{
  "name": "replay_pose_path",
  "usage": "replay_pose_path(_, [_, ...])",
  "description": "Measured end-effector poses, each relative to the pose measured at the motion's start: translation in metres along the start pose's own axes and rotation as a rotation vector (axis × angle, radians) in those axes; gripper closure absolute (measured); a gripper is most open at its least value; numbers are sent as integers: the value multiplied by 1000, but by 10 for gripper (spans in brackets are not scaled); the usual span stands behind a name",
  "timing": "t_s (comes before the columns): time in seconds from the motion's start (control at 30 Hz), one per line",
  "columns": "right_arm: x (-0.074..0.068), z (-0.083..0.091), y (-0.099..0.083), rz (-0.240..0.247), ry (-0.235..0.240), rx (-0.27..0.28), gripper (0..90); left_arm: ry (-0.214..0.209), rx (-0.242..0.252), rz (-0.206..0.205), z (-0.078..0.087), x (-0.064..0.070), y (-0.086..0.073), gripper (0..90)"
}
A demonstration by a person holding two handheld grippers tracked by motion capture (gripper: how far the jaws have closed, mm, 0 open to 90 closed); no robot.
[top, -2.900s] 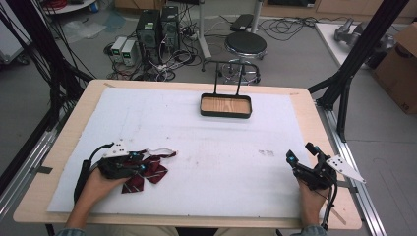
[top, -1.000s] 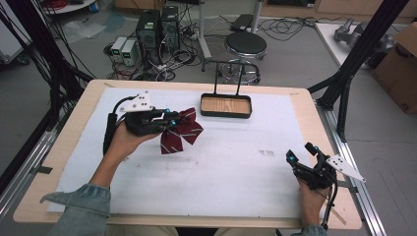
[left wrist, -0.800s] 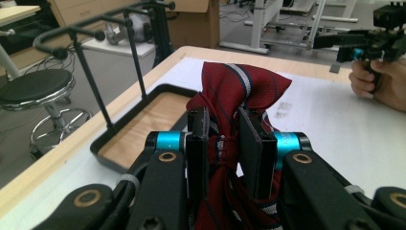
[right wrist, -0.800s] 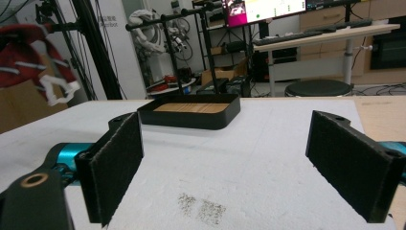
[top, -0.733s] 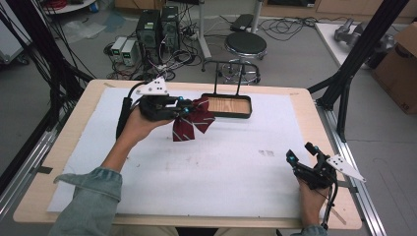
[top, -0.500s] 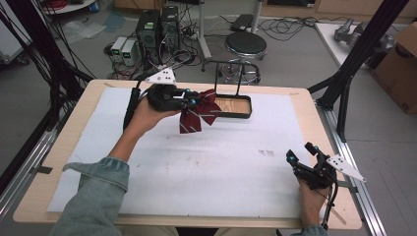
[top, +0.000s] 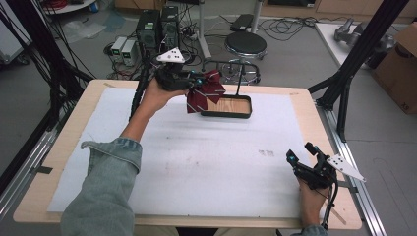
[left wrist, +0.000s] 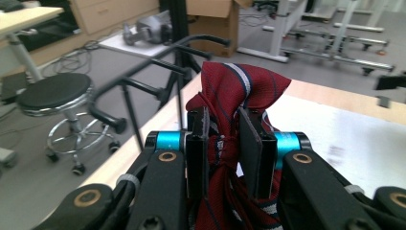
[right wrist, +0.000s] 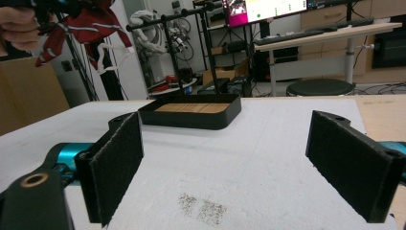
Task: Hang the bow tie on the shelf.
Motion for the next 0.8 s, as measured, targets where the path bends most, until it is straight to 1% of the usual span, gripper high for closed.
replay_pose_path(0.03, [0,0,0,0,0,0,118,0,0,0,0,0,0,737])
replay_pose_path(0.07, [0,0,0,-9,-2,-5,118,13,6,5,-2,-5,1,737])
replay_pose_path(0.1, [0,0,0,-5,0,-2,118,22,8,6,-4,-9,2,737])
replay_pose_path(0.13, [0,0,0,-5,0,-3,118,22,8,6,-4,-9,2,737])
replay_pose_path(0.17, [0,0,0,-4,0,-3,118,27,4,7,-6,-12,3,737])
replay_pose_path(0.2, [0,0,0,-4,-1,-2,118,41,-10,4,-10,-16,4,737])
replay_pose_path(0.23, [0,0,0,-4,-1,-2,118,47,-11,8,-12,-19,4,737])
replay_pose_path(0.3, [0,0,0,-4,0,-2,118,49,-7,15,-13,-21,5,737])
replay_pose_path(0.33, [0,0,0,-9,0,-3,118,58,3,19,-15,-25,5,737])
replay_pose_path(0.37, [0,0,0,-9,0,-3,118,58,3,19,-15,-25,5,737])
replay_pose_path(0.4, [0,0,0,-9,-1,-3,118,68,-12,21,-18,-29,4,737])
replay_pose_path(0.43, [0,0,0,-9,0,-2,118,68,-12,21,-18,-29,4,737])
replay_pose_path(0.47, [0,0,0,-10,-1,-3,118,81,-21,25,-20,-33,4,737])
replay_pose_path(0.5, [0,0,0,-9,-1,-3,118,89,-18,27,-21,-35,4,737])
replay_pose_path(0.57, [0,0,0,-11,1,-2,118,96,-20,24,-21,-37,4,737])
replay_pose_path(0.6, [0,0,0,-13,-1,-2,118,106,-20,19,-22,-39,5,737])
replay_pose_path(0.63, [1,0,0,-11,-1,-2,118,114,-16,24,-23,-40,4,737])
replay_pose_path(0.67, [0,0,0,-13,-1,-2,118,131,-22,30,-23,-44,4,737])
replay_pose_path(0.73, [1,0,0,-11,0,-1,118,148,-30,32,-24,-48,2,737])
replay_pose_path(0.77, [0,0,0,-15,1,-2,118,148,-30,32,-24,-48,2,737])
replay_pose_path(0.8, [0,0,0,-15,2,-2,118,159,-38,34,-24,-51,0,737])
Point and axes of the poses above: each handheld gripper's, and its own axes: z roughly backward along the jaws, y roughly out of its top, x roughly to its right, the point moved 2 cm from there along -z, roughly forward along the jaws, and after that the axes turned 7 degrees about -y, right-handed, at the moved point
